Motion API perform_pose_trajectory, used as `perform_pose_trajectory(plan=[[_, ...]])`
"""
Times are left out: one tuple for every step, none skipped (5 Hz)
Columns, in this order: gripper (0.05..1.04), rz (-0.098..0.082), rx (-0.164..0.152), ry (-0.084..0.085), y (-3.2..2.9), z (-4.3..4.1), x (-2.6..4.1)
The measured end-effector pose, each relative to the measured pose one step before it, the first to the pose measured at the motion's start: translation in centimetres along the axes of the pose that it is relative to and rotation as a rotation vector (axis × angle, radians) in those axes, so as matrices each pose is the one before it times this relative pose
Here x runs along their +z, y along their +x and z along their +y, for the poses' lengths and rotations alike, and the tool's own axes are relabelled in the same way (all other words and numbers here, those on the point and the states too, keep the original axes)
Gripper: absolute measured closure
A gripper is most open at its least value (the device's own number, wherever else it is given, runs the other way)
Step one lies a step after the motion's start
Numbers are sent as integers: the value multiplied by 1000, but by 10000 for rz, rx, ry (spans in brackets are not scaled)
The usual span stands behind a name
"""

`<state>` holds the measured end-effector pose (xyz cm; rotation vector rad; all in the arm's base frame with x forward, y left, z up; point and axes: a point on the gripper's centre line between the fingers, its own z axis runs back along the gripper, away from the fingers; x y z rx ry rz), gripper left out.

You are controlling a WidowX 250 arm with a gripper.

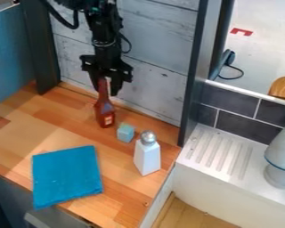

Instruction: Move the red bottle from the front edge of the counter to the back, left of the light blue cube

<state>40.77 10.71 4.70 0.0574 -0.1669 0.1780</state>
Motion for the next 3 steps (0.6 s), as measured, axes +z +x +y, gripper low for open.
perform_pose_trajectory(plan=[[112, 149, -6, -97, -455, -119, -316], [78, -32, 18, -253, -496, -426, 682], [82, -831, 31, -337, -576, -511, 3979]])
